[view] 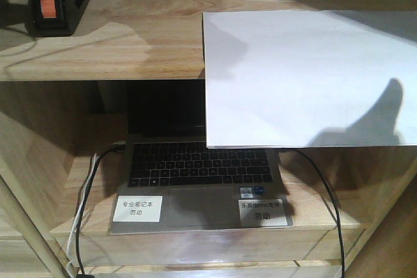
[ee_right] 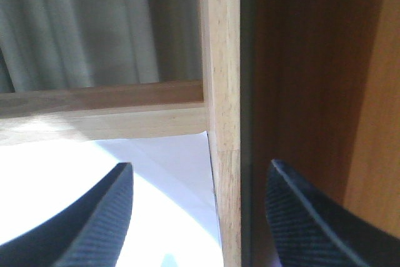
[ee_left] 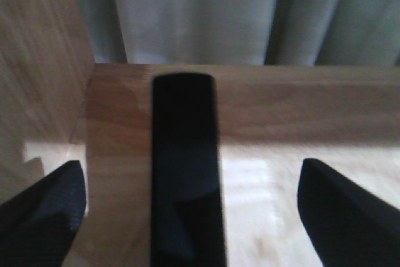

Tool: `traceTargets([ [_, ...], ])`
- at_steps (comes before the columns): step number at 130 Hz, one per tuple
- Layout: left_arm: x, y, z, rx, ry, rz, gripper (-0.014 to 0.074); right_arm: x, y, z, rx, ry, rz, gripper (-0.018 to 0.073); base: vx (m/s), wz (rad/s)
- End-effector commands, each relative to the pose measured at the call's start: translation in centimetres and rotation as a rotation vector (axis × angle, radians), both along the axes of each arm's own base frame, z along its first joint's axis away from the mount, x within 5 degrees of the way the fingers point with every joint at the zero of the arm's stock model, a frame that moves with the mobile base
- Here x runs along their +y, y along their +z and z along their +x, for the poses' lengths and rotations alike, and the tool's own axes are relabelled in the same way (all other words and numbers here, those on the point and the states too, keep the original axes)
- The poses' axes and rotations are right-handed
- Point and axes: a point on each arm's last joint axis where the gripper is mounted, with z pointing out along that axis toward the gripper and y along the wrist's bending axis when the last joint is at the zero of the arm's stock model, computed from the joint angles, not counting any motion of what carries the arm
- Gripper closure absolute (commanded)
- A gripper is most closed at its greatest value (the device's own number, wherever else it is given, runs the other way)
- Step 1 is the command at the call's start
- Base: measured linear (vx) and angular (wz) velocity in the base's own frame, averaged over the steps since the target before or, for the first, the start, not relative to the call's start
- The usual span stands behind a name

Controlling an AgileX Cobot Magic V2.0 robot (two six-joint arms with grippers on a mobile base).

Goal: Grab stapler and paper to desk for stapling
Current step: 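Close the left gripper on the black stapler and lift it off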

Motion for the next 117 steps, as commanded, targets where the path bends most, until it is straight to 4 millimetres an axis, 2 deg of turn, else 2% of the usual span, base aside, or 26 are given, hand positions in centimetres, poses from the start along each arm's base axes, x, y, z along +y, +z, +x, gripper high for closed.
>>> traceTargets([
  [1, 0.5, 1.8, -0.3, -0.100, -0.026, -0.033, -0.0029, -0.1, 1.3, 0.0, -0.084, -0.012, -0.017, 0.0126, 0.00, 0.00],
  [22, 0.4, 0.7, 0.9, -0.059, -0.052, 0.020, -0.0009, -0.1, 1.3, 0.0, -0.084, -0.012, -0.017, 0.0126, 0.00, 0.00],
  [45, 0.5, 0.3, 1.4, -0.042, -0.046, 0.011, 0.0002, -0.1, 1.3, 0.0, -0.084, -0.012, -0.017, 0.0126, 0.00, 0.00],
  [73, 0.7, 0.2, 1.5, -0.037, -0.037, -0.005, 0.0085, -0.1, 1.3, 0.0, -0.084, -0.012, -0.017, 0.0126, 0.00, 0.00],
  [87, 0.6, 0.2, 1.5, -0.031, -0.042, -0.015, 0.0172, -0.1, 1.3, 0.0, -0.084, -0.012, -0.017, 0.0126, 0.00, 0.00],
  [99, 0.5, 0.1, 1.5, -0.025, -0.048, -0.025, 0.0285, -0.1, 1.3, 0.0, -0.084, -0.012, -0.017, 0.0126, 0.00, 0.00],
  [107, 0.5, 0.1, 1.4, -0.024, -0.048, -0.026, 0.0383, -0.1, 1.3, 0.0, -0.084, -0.012, -0.017, 0.0126, 0.00, 0.00],
  [108, 0.5, 0.1, 1.4, -0.024, -0.048, -0.026, 0.0419, -0.1, 1.3, 0.0, -0.084, -0.012, -0.017, 0.0126, 0.00, 0.00],
  [117, 0.5, 0.1, 1.4, -0.024, -0.048, -0.026, 0.0517, -0.1, 1.3, 0.0, -0.084, -0.012, -0.017, 0.0126, 0.00, 0.00],
])
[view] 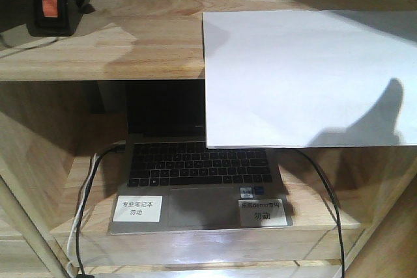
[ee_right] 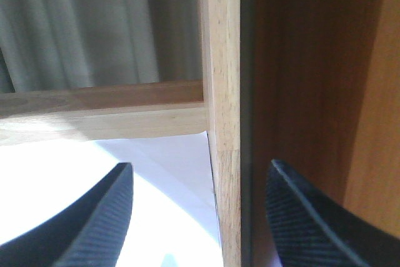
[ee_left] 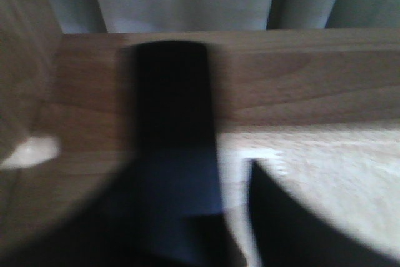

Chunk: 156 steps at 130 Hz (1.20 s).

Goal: Grab stapler and paper to desk for stapling
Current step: 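Close the left gripper on the black stapler and lift it off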

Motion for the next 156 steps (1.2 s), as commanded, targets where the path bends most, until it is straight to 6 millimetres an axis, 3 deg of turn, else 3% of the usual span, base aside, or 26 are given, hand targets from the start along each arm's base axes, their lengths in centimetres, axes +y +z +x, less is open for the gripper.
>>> traceTargets([
  [1, 0.6, 2.5, -1.2, -0.113, -0.012, -0.043, 0.0541, -0.1, 1.3, 0.0, -0.084, -0.012, -0.017, 0.0126, 0.00, 0.00],
  [5, 0.6, 2.5, -1.2, -0.113, -0.012, -0.043, 0.0603, -0.1, 1.3, 0.0, -0.084, -0.012, -0.017, 0.0126, 0.00, 0.00],
  [34, 0.6, 2.9, -1.2, -0.142, -0.024, -0.051, 0.0604, -0.1, 1.3, 0.0, -0.084, -0.012, -0.017, 0.0126, 0.00, 0.00],
  [58, 1.3, 4.6, -2.7, -0.211, -0.040, -0.070, 0.0604, -0.1, 1.3, 0.0, -0.083, -0.012, -0.017, 0.0126, 0.00, 0.00],
  [94, 1.3, 6.4, -6.6, -0.287, -0.142, -0.066, 0.0604, -0.1, 1.3, 0.0, -0.083, -0.012, -0.017, 0.0126, 0.00, 0.00],
  [136, 2.6, 4.9, -13.1, -0.412, -0.368, -0.144, 0.0604, -0.1, 1.3, 0.0, -0.083, -0.012, -0.017, 0.0126, 0.00, 0.00],
  [156, 3.4, 3.3, -16.1, -0.425, -0.488, -0.130, 0.0604, -0.1, 1.3, 0.0, -0.083, -0.012, -0.017, 0.0126, 0.00, 0.00],
])
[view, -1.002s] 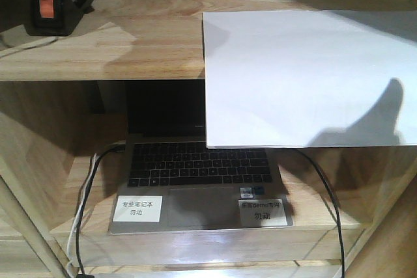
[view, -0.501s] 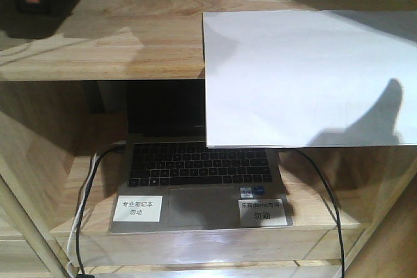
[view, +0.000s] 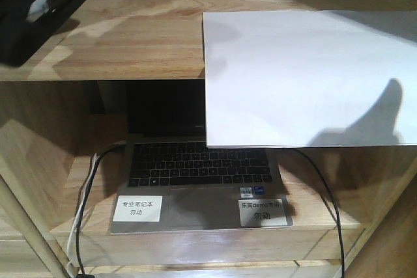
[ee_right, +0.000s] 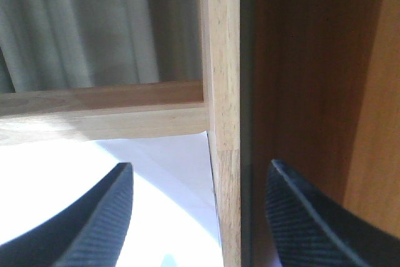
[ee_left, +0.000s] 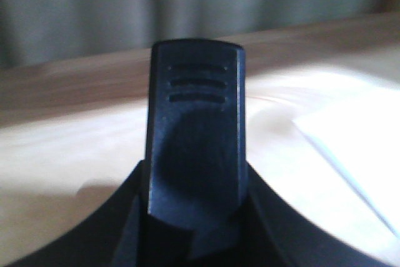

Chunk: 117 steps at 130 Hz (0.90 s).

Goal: Grab stapler and paper to desk for stapling

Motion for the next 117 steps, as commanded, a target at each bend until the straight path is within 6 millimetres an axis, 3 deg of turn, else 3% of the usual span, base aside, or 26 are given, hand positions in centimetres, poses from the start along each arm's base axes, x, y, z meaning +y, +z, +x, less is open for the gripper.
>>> traceTargets([
  [1, 0.9, 1.7, -2.9, -0.175, -0.098, -0.055, 0.0604, -0.1, 1.3, 0.0, -0.083, -0.012, -0.017, 0.0126, 0.00, 0.00],
  [39, 2.6, -0.8, -8.3, -0.205, -0.255, -0.065, 0.0604, -0.1, 1.3, 0.0, -0.083, -0.012, -0.017, 0.0126, 0.00, 0.00],
  [117, 9.1, -6.0, -18.5, -0.391, -0.255, -0.150, 0.0604, -0.1, 1.3, 0.0, -0.083, -0.012, -0.017, 0.0126, 0.00, 0.00],
])
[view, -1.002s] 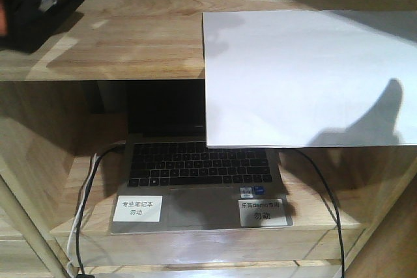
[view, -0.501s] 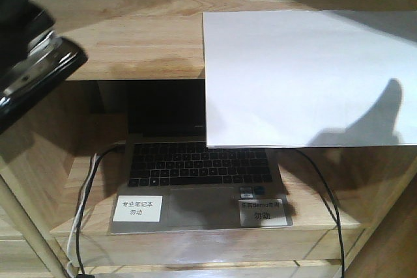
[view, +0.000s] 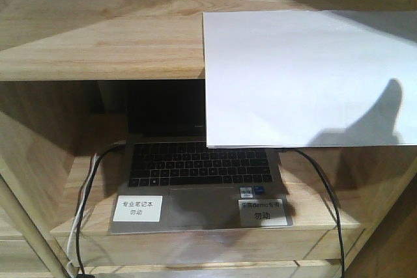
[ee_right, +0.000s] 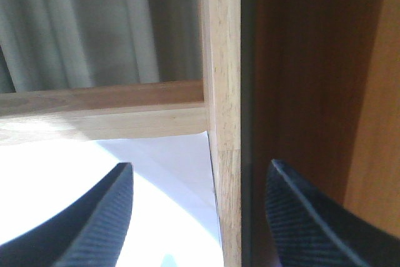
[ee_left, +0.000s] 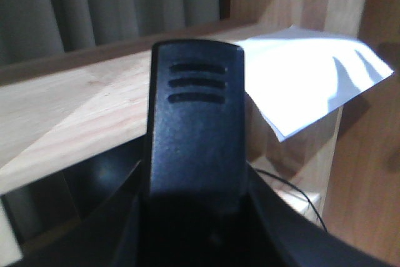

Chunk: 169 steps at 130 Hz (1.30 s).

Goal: Grab stapler and paper to desk for stapling

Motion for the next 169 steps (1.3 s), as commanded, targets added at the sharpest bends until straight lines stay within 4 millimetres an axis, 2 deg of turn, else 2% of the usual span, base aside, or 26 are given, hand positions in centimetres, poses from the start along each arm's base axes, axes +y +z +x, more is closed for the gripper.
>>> traceTargets([
  [1, 0.9, 1.0, -1.4, -0.129, -0.003, -0.107, 0.0604, -0.1, 1.3, 0.0, -0.083, -0.012, -0.017, 0.0126, 0.00, 0.00],
  [25, 2.2, -0.3, -3.4, -0.181, -0.004, -0.139, 0.0604, -0.1, 1.3, 0.0, -0.083, -0.012, -0.017, 0.0126, 0.00, 0.00],
  [43, 2.6, -0.7, -4.1, -0.176, -0.003, -0.124, 0.0604, -0.1, 1.3, 0.0, -0.083, -0.012, -0.017, 0.0126, 0.00, 0.00],
  [169, 2.7, -0.7, -4.2, -0.187, -0.003, -0.122, 0.0603, -0.1, 1.3, 0.0, -0.083, -0.012, -0.017, 0.0126, 0.00, 0.00],
])
